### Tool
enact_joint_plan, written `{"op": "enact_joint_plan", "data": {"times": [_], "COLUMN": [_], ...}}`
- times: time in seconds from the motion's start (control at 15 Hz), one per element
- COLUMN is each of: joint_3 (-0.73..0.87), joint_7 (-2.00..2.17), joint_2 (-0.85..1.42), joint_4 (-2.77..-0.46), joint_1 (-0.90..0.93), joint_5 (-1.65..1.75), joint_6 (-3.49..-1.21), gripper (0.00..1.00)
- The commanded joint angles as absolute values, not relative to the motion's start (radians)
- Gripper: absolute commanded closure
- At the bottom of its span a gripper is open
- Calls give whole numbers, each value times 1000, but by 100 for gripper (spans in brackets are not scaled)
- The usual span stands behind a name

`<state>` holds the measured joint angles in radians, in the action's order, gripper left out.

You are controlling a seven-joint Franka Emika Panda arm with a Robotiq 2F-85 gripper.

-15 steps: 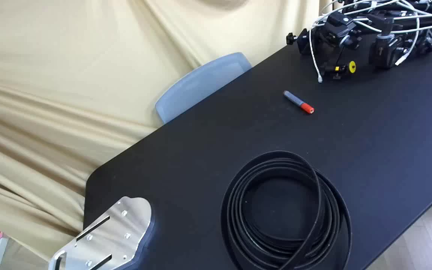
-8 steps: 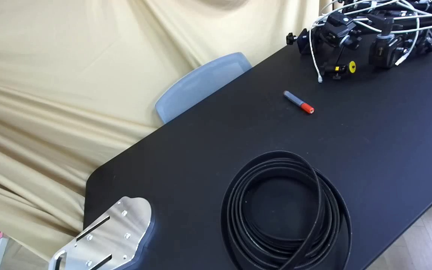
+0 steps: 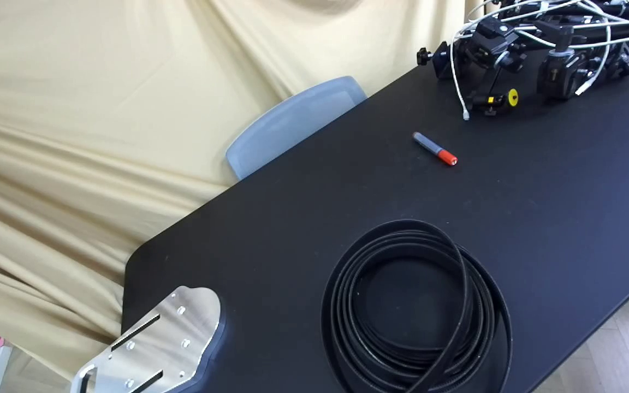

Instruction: Move the marker backward slightly to the left

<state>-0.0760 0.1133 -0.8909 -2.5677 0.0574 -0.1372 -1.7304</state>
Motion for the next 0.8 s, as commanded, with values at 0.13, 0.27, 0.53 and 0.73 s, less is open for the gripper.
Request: {"op": "enact_joint_plan", "data": {"times": [0.13,0.27,0.53,0.73], "joint_3": [-77,-74,-70,-71], "joint_7": [112,108,120,145], "joint_2": [-845,-790,-648,-533], "joint_4": [-2579,-2585,-2600,-2601], "joint_1": [16,-5,-39,-59], "joint_5": [-101,-66,-8,21], "joint_6": [-1788,-1851,-2016,-2148], "gripper": [0,0,0,0]}}
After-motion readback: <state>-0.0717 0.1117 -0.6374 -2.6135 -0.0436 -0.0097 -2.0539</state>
